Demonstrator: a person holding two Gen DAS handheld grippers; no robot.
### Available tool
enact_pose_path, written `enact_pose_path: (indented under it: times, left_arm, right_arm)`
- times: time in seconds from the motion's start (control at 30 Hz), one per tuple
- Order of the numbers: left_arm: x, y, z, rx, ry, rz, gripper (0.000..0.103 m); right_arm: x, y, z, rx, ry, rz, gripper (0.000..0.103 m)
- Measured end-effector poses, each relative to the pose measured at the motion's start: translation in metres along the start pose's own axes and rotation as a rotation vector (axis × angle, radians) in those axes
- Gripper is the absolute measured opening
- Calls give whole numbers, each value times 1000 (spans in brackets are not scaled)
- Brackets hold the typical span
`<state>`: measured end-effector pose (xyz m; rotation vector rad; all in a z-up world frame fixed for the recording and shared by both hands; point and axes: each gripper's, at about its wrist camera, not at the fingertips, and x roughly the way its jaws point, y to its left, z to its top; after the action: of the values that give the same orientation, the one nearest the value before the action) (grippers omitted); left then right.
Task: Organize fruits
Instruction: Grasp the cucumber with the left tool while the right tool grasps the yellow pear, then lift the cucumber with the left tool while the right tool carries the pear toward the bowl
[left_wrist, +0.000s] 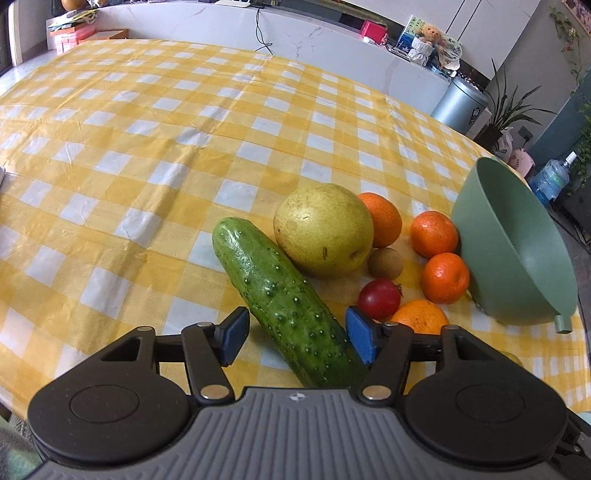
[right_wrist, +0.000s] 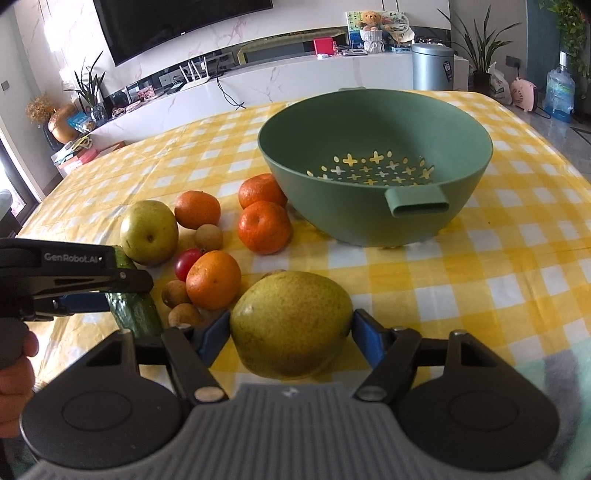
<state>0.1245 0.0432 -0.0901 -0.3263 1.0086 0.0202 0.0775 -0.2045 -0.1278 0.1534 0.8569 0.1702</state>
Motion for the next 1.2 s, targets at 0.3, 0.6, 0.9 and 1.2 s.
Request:
enact_pose_path:
  times: [0.3,0.6,0.9,1.2]
  left_arm:
    - [1,1,-1,8,-18,-7,67]
    - [-4,2,-4,16,-28,-10,60]
    - [-19,5,-8,18,-40,17,49]
    - [-44,2,-13,21,-72,8,48]
  right_arm:
    - [1,2,-1,-14,-4,-8,69]
    - [-2,1,-3,-15,-9,-18,68]
    - [-7,0,-5,-10,-25,-21,68]
    - [-15,-2,-7,5,-52,-6,68]
